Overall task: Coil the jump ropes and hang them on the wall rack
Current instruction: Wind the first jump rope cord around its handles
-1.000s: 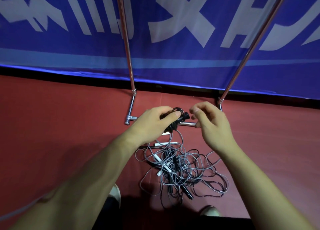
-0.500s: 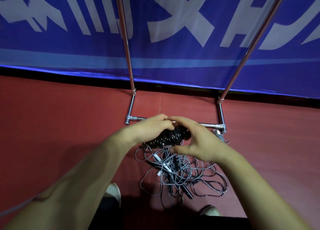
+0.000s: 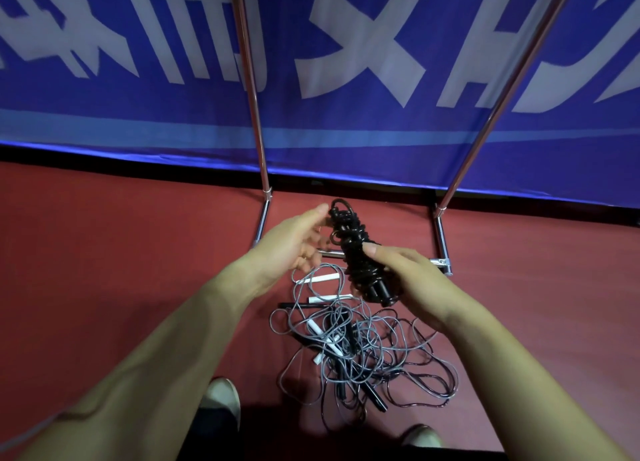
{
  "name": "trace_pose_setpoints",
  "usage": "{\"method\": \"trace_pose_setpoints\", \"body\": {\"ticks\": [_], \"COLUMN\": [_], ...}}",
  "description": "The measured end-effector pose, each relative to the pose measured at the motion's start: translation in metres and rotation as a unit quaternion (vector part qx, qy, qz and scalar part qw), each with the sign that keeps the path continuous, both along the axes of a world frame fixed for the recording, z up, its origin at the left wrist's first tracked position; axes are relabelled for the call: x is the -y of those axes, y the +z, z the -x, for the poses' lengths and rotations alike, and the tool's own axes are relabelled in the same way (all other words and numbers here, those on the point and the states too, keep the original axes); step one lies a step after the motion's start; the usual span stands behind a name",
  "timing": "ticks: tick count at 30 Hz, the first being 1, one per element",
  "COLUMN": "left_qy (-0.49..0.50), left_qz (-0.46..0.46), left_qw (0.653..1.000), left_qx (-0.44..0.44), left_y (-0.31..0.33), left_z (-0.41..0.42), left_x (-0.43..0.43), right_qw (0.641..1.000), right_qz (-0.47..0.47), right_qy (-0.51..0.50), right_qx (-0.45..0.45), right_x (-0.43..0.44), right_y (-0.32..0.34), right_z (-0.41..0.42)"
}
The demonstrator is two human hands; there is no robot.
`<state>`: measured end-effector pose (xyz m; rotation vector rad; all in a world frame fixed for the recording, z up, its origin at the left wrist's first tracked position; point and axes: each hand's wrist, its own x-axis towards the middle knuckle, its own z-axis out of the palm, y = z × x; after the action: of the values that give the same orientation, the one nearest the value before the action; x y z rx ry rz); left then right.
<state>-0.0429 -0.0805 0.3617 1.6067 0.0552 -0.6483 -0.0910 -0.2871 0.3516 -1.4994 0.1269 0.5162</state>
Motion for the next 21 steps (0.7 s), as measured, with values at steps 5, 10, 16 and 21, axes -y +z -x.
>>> {"method": "trace_pose_setpoints", "body": {"ticks": [5, 10, 16, 21], "left_qy": [-0.034, -0.001, 0.028, 0.064], "left_qz": [0.134, 0.135, 0.099, 0.102], "left_qw": [0.99, 0.991, 0.992, 0.99], "left_qx": [-0.013, 0.023, 0.072, 0.08], "left_y": [0.002, 0.002, -0.002, -0.004], "left_z": [0.006, 0.005, 0.001, -0.002], "left_x": [0.008, 0.013, 0.009, 0.007], "right_qw": [0.986, 0.98, 0.979, 0.991], "right_qz": [-0.158, -0.171, -0.173, -0.1], "right_qy": [-0.027, -0.041, -0.055, -0.084], "right_qx": [-0.052, -0.09, -0.093, -0.033], "right_x": [-0.015, -0.024, -0.03, -0.032], "right_y": [0.011, 0.014, 0.012, 0.007], "right_z": [0.0, -0.002, -0.007, -0.012]}}
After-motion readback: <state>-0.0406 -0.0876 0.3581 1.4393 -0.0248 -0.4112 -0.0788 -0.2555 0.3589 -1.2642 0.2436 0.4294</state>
